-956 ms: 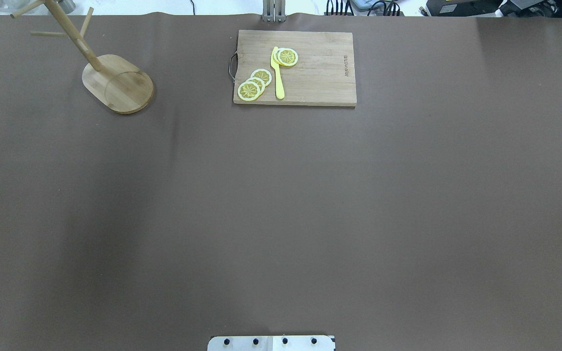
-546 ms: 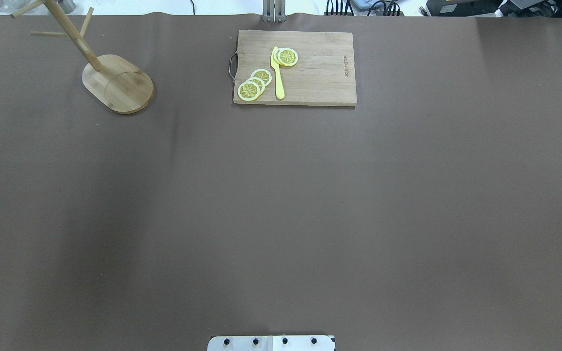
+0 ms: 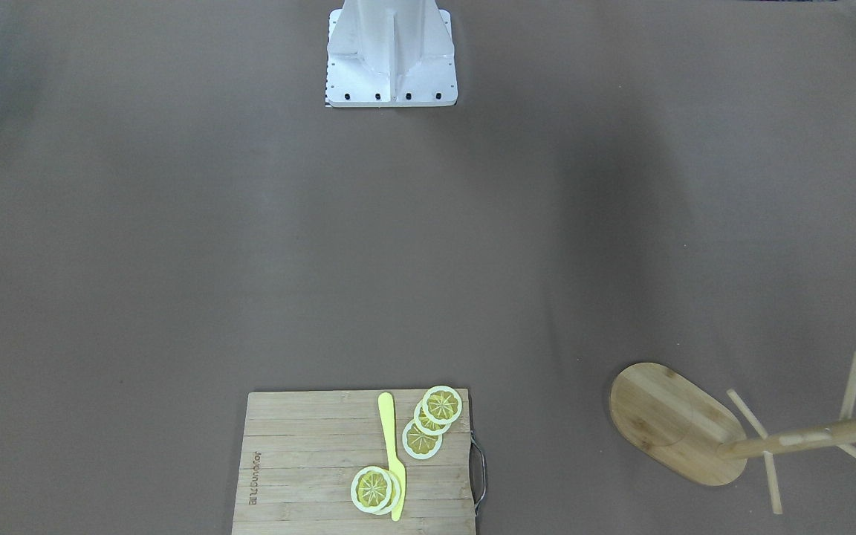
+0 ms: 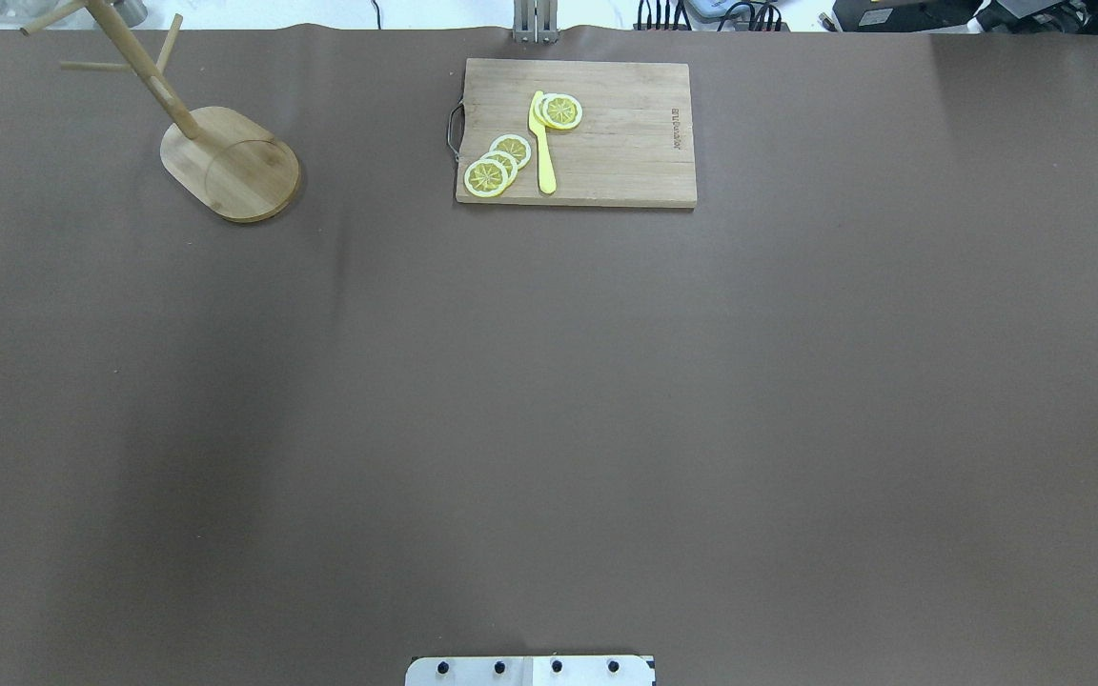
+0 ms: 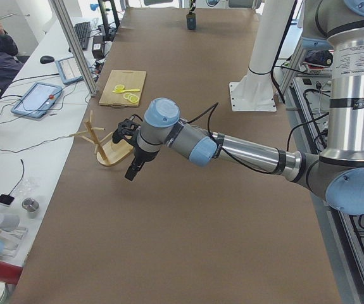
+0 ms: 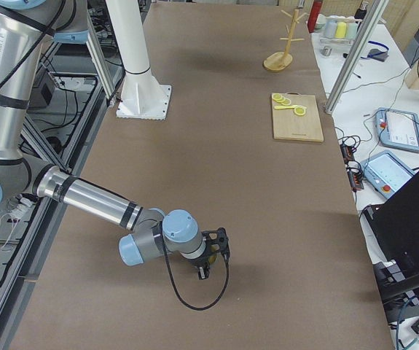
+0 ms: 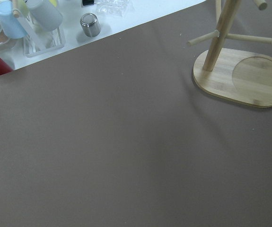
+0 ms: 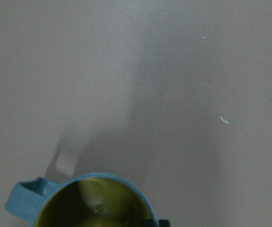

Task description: Hang cup on storage rack

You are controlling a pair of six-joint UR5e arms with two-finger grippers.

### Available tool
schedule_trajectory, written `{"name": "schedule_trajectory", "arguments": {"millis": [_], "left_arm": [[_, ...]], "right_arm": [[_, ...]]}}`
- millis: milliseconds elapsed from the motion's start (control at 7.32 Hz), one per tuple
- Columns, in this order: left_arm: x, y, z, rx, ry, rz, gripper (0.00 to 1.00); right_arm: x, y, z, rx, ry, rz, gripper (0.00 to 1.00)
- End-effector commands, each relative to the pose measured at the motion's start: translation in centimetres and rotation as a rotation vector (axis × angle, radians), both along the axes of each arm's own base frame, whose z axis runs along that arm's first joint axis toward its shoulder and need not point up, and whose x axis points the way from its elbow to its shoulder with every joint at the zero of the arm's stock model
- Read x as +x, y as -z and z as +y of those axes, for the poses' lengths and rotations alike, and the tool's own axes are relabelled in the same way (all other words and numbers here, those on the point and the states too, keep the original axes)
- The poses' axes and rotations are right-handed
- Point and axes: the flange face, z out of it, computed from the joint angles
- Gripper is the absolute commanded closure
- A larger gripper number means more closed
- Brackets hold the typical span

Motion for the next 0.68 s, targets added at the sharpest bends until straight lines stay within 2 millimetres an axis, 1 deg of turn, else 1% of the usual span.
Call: {"name": "schedule_trajectory", "arguments": {"millis": [0, 137, 273, 410, 546], "left_arm": [[0.1, -0.1, 0.0, -0.002, 0.0, 0.001, 0.0], [0.1, -0.2, 0.0, -0.005, -0.001, 0.002, 0.0], [0.1, -0.2, 0.0, -0.005, -0.002, 0.003, 0.0], [0.1, -0.3, 0.0, -0.01, -0.002, 0.005, 0.0], [0.1, -0.3, 0.0, -0.008, -0.002, 0.005, 0.0]], "right_arm": [[-0.1, 1.7, -0.8, 0.038, 0.008, -0.012, 1.0], [-0.4, 4.3, -1.8, 0.066, 0.007, -0.042, 1.0], [-0.7, 6.7, -4.0, 0.059, -0.001, -0.072, 1.0], [-0.9, 8.5, -6.1, 0.035, -0.022, -0.088, 1.0], [-1.0, 9.0, -6.8, 0.032, -0.031, -0.094, 1.0]]}}
